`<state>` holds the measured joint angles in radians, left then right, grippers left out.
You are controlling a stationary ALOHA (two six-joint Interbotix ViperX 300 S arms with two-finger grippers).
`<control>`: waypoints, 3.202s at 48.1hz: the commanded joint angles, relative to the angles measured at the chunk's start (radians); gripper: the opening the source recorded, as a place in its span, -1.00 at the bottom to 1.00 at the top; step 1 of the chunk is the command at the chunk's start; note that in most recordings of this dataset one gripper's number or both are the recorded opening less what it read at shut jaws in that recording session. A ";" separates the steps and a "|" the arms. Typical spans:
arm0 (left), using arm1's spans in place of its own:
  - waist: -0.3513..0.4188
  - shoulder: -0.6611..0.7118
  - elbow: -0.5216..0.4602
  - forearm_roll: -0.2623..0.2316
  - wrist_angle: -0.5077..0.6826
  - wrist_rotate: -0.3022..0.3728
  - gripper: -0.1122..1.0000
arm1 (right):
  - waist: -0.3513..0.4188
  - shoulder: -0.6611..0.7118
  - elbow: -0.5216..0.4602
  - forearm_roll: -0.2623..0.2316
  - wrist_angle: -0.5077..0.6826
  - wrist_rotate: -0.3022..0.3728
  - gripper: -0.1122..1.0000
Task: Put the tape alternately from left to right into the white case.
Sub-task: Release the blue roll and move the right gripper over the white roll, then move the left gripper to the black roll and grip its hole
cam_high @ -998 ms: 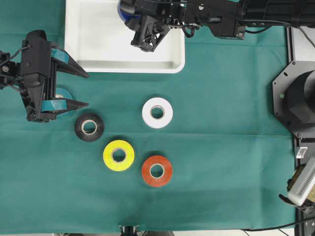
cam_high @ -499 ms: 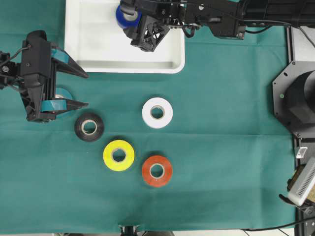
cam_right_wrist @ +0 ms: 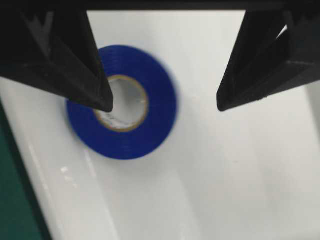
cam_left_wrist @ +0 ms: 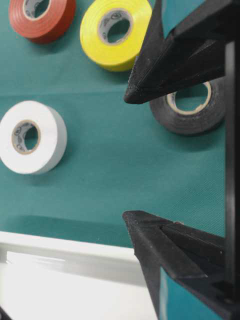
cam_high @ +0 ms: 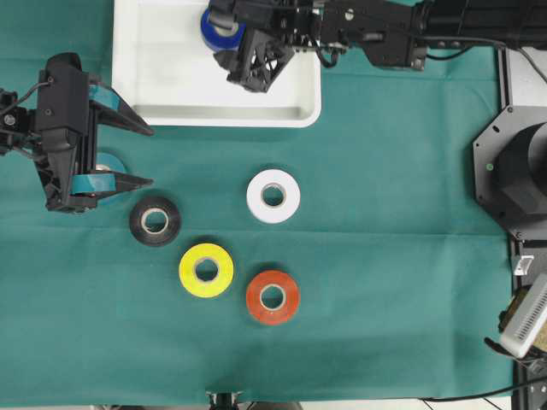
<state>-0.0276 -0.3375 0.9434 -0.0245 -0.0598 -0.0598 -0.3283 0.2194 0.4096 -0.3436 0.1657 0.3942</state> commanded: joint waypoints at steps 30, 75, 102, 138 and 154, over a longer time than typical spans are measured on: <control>-0.002 -0.006 -0.018 -0.002 -0.005 0.002 0.87 | 0.249 -0.245 0.198 -0.003 -0.072 0.008 0.73; -0.002 -0.006 -0.018 -0.002 0.009 0.000 0.87 | 0.367 -0.350 0.365 0.000 -0.127 0.021 0.72; -0.074 0.006 -0.020 -0.002 0.028 -0.044 0.87 | 0.368 -0.350 0.367 0.000 -0.127 0.021 0.72; -0.080 0.316 -0.144 -0.002 0.127 -0.051 0.87 | 0.373 -0.345 0.367 0.000 -0.127 0.021 0.72; -0.080 0.364 -0.147 -0.002 0.127 -0.049 0.87 | 0.373 -0.345 0.368 0.000 -0.126 0.021 0.72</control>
<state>-0.1089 0.0322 0.8161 -0.0245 0.0706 -0.1104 0.0399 -0.1058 0.7854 -0.3451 0.0476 0.4157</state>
